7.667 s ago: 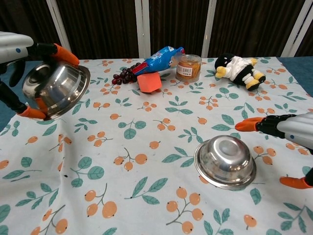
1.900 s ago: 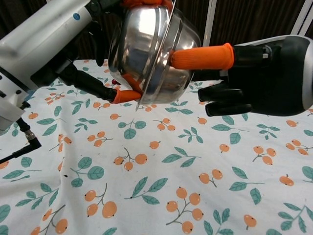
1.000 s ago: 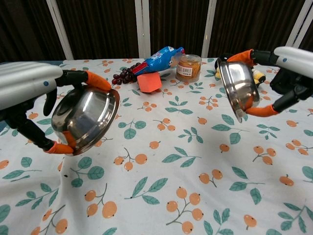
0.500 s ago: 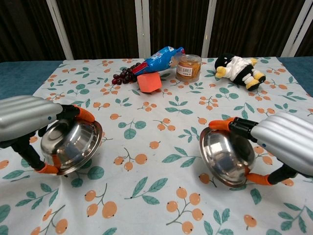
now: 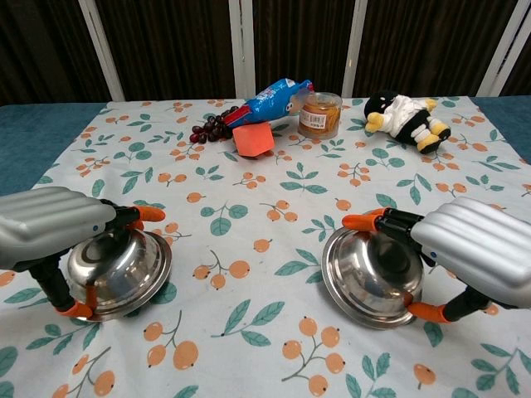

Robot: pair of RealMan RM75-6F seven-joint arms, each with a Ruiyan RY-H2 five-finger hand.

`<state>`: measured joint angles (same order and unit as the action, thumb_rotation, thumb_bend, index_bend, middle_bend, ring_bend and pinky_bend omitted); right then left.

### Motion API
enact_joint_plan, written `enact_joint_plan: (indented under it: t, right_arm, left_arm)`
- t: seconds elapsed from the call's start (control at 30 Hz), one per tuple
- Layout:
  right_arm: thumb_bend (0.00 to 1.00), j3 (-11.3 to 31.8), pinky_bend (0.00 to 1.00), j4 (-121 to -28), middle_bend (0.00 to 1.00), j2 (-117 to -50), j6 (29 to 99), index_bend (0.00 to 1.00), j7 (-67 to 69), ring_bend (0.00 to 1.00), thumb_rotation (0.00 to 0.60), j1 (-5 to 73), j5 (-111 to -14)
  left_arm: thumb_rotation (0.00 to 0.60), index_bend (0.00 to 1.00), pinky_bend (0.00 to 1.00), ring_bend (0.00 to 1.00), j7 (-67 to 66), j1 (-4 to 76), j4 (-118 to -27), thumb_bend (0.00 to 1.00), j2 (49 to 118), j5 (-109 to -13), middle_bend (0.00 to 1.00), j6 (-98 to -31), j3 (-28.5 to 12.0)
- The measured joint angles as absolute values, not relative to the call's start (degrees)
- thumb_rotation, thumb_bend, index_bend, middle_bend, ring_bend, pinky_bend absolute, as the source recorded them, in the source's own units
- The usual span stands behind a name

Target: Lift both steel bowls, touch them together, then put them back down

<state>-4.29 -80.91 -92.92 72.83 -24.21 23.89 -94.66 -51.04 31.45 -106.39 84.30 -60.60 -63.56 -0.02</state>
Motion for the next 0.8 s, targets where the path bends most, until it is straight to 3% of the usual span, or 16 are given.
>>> enact_joint_plan:
  t: [0.17, 0.5, 0.7, 0.8]
  right_arm:
    - [0.35, -4.14, 0.32, -84.2, 0.0, -91.6, 71.77, 0.0, -25.01, 0.01, 0.5, 23.68, -93.8]
    - [0.32, -3.58, 0.23, -88.75, 0.0, -90.57, 70.62, 0.0, -24.14, 0.0, 0.39, 23.33, -92.78]
    - [0.32, -2.78, 0.11, -90.67, 0.0, -88.9, 73.18, 0.0, -25.25, 0.0, 0.455, 22.68, -93.87]
    - [0.32, -2.75, 0.04, -91.29, 0.0, -87.29, 76.57, 0.0, -25.38, 0.0, 0.515, 21.56, -95.23]
  left_arm:
    - [0.6, 0.0, 0.33, 0.0, -49.1, 31.8, -106.78, 0.03, 83.61, -61.64, 0.0, -63.57, 0.03]
    - [0.6, 0.0, 0.24, 0.0, -40.25, 31.85, -106.25, 0.02, 82.16, -66.49, 0.0, -62.79, 0.06]
    - [0.6, 0.0, 0.19, 0.0, -36.37, 30.55, -107.04, 0.02, 79.26, -72.5, 0.0, -64.57, 1.42]
    - [0.6, 0.0, 0.16, 0.0, -34.94, 28.87, -106.99, 0.02, 77.45, -76.96, 0.0, -67.43, 3.1]
